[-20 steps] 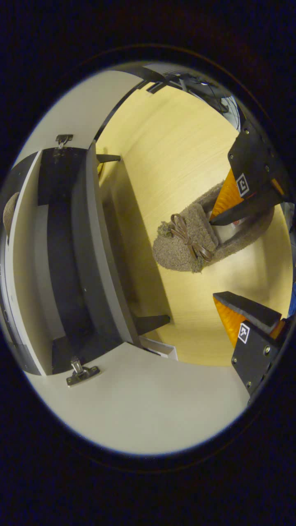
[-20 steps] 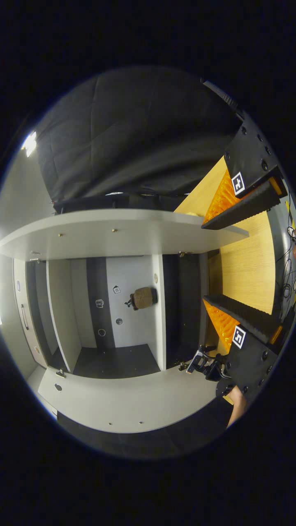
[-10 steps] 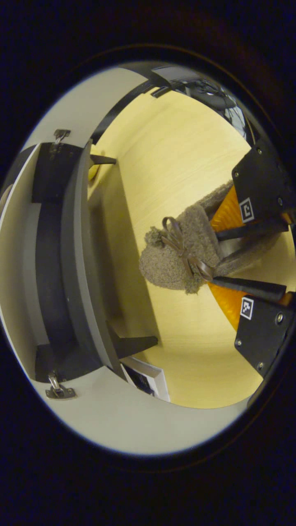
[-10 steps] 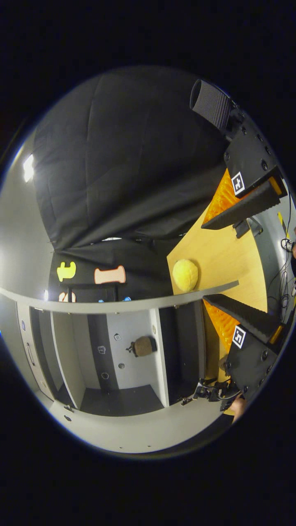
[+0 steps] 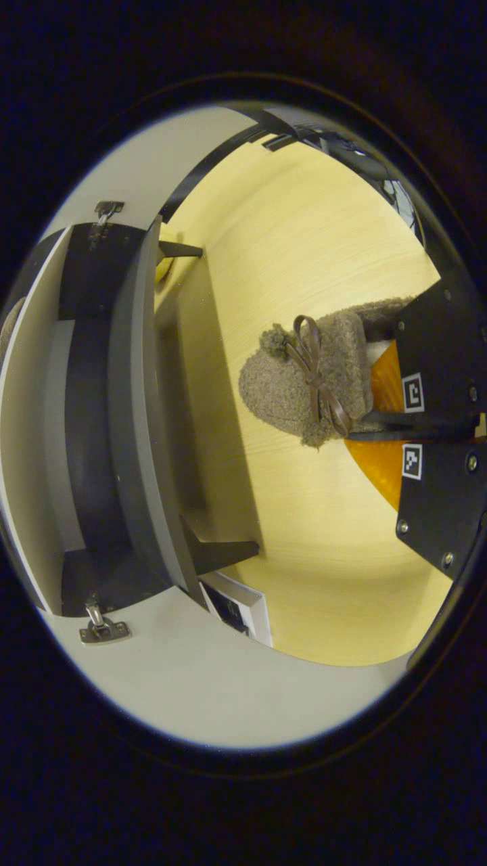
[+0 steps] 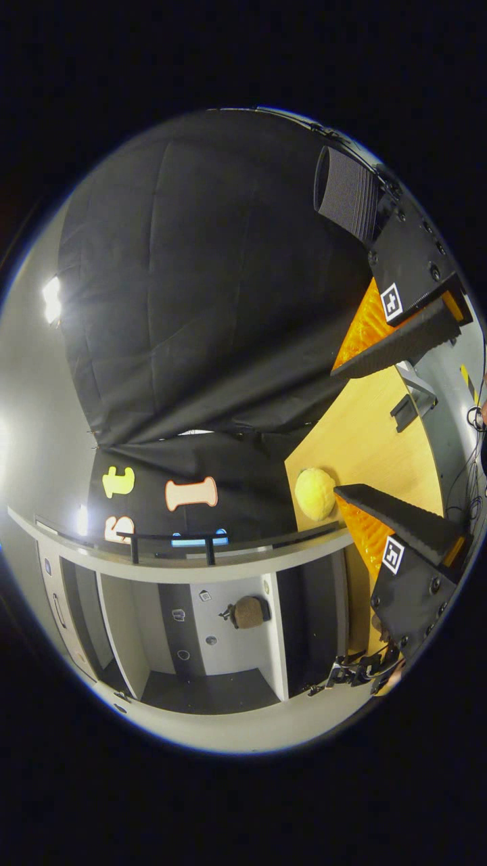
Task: Grab one shoe with the right hand and put it into the shoe cabinet, grab the other shoe with the left hand and put it into the shoe cabinet; then close the right door with the right hand and the left door with the left hand.
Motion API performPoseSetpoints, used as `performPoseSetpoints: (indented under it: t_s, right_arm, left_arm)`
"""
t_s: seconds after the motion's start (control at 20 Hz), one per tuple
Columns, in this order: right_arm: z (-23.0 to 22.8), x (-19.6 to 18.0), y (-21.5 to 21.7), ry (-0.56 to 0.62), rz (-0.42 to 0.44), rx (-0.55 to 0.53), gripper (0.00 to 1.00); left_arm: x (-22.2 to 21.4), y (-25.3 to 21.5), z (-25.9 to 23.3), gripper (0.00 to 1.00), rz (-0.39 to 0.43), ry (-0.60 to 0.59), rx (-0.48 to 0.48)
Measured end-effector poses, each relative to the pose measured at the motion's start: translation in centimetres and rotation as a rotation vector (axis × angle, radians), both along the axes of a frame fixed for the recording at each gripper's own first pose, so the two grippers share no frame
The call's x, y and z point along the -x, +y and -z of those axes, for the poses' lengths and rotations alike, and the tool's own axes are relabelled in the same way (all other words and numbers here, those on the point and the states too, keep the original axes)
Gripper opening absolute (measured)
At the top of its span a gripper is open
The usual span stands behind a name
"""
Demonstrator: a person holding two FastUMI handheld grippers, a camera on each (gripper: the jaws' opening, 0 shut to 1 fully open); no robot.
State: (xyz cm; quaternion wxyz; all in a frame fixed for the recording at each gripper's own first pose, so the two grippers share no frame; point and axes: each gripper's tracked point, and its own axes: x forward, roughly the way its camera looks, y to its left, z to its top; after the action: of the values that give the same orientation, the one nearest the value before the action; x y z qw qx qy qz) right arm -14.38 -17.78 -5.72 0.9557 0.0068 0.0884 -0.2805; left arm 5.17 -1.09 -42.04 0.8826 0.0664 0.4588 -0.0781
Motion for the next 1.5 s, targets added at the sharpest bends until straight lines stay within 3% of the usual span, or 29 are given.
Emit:
performPoseSetpoints:
  t_s: [0.35, 0.45, 0.5, 0.75, 0.9, 0.95, 1.0, 1.15, 1.2, 1.35, 1.4, 1.5]
  right_arm:
    - [0.1, 0.1, -2.9, -0.003, 0.047, 0.023, 0.99]
    - [0.4, -0.4, -3.1, 0.008, 0.043, 0.019, 0.94]
    - [0.3, -0.7, -3.3, 0.003, 0.042, 0.020, 0.99]
    - [-1.2, -2.5, -4.3, -0.032, 0.035, 0.037, 0.99]
    - [-2.5, -3.9, -5.2, -0.050, 0.040, 0.041, 0.95]
    - [-2.8, -4.5, -5.4, -0.060, 0.039, 0.035, 0.99]
    - [-3.1, -5.2, -5.9, -0.068, 0.035, 0.029, 0.95]
    - [-4.6, -7.2, -7.6, -0.100, 0.026, 0.039, 0.99]
    - [-5.1, -7.9, -8.1, -0.110, 0.023, 0.046, 0.95]
    - [-5.8, -9.9, -9.6, -0.129, 0.007, 0.059, 0.99]
    - [-5.9, -10.5, -10.1, -0.134, 0.006, 0.057, 0.95]
    - [-6.0, -11.5, -10.6, -0.147, -0.007, 0.040, 0.95]
  left_arm:
    - [-1.0, -0.5, -1.2, 0.02, -0.038, -0.019, 0.074]
    - [-1.3, -0.6, -1.9, 0.01, -0.052, -0.035, 0.104]
    - [-1.0, -0.4, -3.2, 0.01, -0.054, -0.049, 0.111]
    - [-0.5, -0.9, -10.2, 0.01, -0.051, -0.121, 0.132]
    - [-2.1, -1.6, -13.9, 0.02, -0.068, -0.161, 0.158]
    - [-2.6, -1.7, -15.3, 0.02, -0.079, -0.176, 0.169]
    - [-3.0, -1.8, -16.8, 0.02, -0.097, -0.191, 0.183]
    - [-4.8, -2.0, -21.5, 0.01, -0.161, -0.261, 0.223]
    - [-5.5, -1.9, -22.7, 0.01, -0.175, -0.281, 0.218]
    - [-7.7, -2.2, -27.2, 0.01, -0.193, -0.344, 0.206]
    - [-8.6, -2.3, -28.2, 0.07, -0.195, -0.358, 0.203]
    - [-10.4, -2.5, -29.5, 0.01, -0.202, -0.391, 0.199]
